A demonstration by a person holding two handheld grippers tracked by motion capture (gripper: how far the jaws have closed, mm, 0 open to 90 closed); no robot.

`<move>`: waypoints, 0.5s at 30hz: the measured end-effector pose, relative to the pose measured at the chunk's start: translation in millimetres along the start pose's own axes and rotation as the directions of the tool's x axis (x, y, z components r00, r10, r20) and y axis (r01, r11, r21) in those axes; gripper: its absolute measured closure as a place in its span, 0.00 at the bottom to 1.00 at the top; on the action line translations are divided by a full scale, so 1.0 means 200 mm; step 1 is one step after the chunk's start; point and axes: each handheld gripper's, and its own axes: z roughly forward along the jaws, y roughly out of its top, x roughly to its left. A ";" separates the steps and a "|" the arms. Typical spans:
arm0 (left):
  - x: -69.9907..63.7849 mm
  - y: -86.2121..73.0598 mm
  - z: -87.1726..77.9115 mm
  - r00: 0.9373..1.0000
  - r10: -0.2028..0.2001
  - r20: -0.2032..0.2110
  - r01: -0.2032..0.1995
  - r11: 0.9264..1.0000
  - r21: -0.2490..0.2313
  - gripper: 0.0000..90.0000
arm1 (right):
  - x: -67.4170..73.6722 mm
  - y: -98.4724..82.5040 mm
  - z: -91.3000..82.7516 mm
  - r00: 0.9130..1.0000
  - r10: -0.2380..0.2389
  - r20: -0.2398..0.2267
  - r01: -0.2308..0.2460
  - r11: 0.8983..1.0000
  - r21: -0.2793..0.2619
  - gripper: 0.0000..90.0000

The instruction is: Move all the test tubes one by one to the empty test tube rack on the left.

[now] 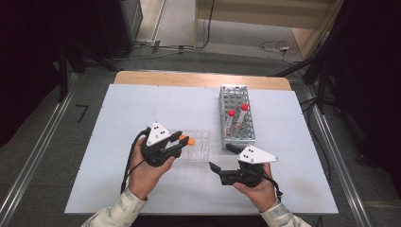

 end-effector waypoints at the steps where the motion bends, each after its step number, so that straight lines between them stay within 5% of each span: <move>1: 0.00 0.00 0.00 1.000 -0.001 0.000 0.001 1.000 -0.001 0.73 | 0.00 0.00 0.00 1.000 0.001 -0.001 -0.001 1.000 0.001 0.15; 9: 0.01 0.00 -0.01 1.000 -0.020 -0.001 0.020 1.000 -0.021 0.70 | 0.00 0.00 0.00 1.000 0.001 0.004 -0.001 1.000 0.002 0.15; 15: 0.01 0.01 -0.01 0.999 -0.036 -0.005 0.036 0.998 -0.042 0.61 | -0.03 0.00 -0.01 0.999 0.012 0.052 -0.011 1.000 -0.014 0.16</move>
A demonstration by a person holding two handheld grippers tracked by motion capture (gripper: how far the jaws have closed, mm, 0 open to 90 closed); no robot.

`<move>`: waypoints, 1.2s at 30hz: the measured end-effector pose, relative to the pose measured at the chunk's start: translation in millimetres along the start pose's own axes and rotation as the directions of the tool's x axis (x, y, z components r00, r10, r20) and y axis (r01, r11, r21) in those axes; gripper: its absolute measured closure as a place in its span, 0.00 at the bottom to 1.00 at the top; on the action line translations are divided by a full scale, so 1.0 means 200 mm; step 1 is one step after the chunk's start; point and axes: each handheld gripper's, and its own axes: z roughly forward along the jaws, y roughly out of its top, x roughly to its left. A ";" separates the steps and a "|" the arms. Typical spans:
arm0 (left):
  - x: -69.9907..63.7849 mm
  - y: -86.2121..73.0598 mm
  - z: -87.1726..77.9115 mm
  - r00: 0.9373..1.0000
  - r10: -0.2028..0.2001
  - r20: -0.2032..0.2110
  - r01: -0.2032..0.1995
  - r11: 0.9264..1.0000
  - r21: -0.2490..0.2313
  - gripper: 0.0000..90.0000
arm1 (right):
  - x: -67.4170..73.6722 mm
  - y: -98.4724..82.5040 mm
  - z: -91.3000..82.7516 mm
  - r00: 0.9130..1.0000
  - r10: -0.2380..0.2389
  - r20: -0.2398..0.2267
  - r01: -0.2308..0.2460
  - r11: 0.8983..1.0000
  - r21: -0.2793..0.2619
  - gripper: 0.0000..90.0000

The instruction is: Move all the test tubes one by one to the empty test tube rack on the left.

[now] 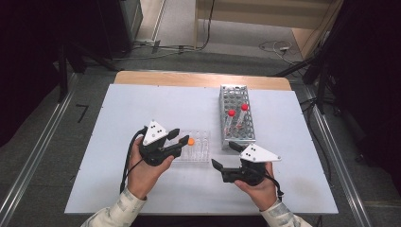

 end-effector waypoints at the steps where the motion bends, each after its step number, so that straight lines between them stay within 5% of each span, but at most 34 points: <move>1: 0.00 0.00 0.00 1.000 -0.003 0.000 0.003 1.000 -0.001 0.58 | -0.01 0.00 0.00 1.000 0.001 0.011 -0.001 1.000 -0.002 0.16; 10: 0.01 0.00 0.01 0.999 -0.046 -0.003 0.046 0.999 -0.028 0.36 | -0.10 0.00 0.02 0.996 0.029 0.087 -0.028 1.000 -0.006 0.16; 28: 0.01 0.00 0.02 0.999 -0.040 -0.013 0.040 0.999 -0.020 0.34 | -0.26 0.07 0.16 0.974 0.073 0.217 -0.072 0.997 -0.009 0.24; 36: 0.01 0.00 0.02 0.999 -0.042 -0.010 0.041 0.999 -0.022 0.34 | -0.31 0.12 0.22 0.966 0.082 0.244 -0.081 0.997 -0.016 0.37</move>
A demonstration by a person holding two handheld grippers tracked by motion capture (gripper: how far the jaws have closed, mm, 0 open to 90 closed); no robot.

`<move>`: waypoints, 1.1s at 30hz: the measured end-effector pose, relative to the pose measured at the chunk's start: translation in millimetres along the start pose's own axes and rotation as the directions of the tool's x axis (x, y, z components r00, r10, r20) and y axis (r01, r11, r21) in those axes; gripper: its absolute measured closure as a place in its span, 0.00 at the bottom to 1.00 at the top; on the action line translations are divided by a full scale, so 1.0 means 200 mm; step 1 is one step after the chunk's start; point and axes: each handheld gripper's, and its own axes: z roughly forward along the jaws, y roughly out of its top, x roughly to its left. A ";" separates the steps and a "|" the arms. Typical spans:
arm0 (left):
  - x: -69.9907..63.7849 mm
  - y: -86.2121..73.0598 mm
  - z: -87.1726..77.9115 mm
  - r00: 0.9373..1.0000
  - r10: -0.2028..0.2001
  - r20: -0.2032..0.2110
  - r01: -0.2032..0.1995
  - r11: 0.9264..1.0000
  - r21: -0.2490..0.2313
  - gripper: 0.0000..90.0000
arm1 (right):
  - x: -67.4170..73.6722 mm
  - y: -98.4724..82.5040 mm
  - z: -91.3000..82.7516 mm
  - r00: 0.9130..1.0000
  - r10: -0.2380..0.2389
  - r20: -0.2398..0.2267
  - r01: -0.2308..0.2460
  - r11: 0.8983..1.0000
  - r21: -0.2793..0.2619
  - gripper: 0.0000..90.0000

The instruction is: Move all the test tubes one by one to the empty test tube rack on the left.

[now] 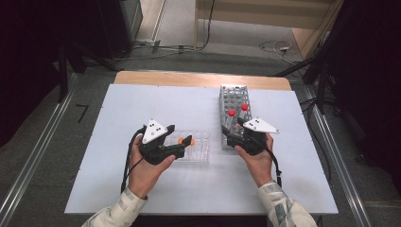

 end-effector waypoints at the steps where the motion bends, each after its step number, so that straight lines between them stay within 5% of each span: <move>1: 0.00 0.00 0.00 1.000 -0.001 -0.001 0.001 1.000 0.001 0.34 | 0.00 0.00 0.01 1.000 0.004 -0.001 -0.004 1.000 -0.001 0.39; 11: 0.00 0.00 0.00 1.000 -0.002 0.001 0.002 1.000 -0.002 0.34 | -0.03 0.01 0.09 0.999 0.024 0.038 -0.025 0.999 0.022 0.58; 33: 0.00 -0.01 0.01 1.000 0.002 -0.012 -0.002 1.000 -0.001 0.29 | -0.05 0.00 0.14 0.999 0.018 0.047 -0.019 1.000 0.025 0.79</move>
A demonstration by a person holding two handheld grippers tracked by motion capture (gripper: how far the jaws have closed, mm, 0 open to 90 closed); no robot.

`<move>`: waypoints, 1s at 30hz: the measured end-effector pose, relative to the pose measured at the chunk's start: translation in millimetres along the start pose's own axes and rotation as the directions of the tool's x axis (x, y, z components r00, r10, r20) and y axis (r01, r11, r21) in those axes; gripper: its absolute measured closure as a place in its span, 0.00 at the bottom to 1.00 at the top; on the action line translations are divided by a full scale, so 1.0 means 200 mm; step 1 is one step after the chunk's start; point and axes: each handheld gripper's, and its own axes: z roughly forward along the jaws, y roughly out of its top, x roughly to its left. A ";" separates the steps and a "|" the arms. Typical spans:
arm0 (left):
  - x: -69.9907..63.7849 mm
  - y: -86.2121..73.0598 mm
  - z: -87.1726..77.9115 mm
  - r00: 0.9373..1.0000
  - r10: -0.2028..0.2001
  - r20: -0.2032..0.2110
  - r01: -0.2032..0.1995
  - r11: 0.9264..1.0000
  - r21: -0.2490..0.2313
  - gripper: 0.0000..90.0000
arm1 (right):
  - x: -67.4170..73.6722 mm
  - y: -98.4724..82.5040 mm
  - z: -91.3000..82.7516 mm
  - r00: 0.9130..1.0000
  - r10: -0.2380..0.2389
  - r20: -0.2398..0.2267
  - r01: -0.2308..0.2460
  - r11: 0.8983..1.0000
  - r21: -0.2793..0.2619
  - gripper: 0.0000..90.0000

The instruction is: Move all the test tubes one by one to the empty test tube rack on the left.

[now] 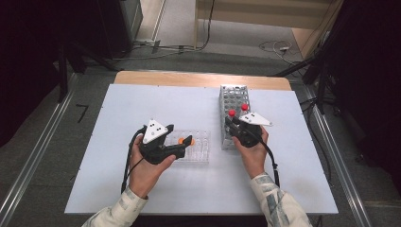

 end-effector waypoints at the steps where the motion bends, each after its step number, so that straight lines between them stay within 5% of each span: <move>1: 0.00 0.00 0.00 1.000 0.000 0.000 0.000 1.000 0.000 0.29 | 0.00 0.00 0.00 1.000 -0.002 0.000 0.002 1.000 -0.002 0.79; 30: 0.00 0.01 -0.01 1.000 -0.013 -0.015 0.012 1.000 -0.005 0.24 | 0.03 0.15 -0.22 0.998 -0.028 -0.053 0.021 0.991 -0.131 0.79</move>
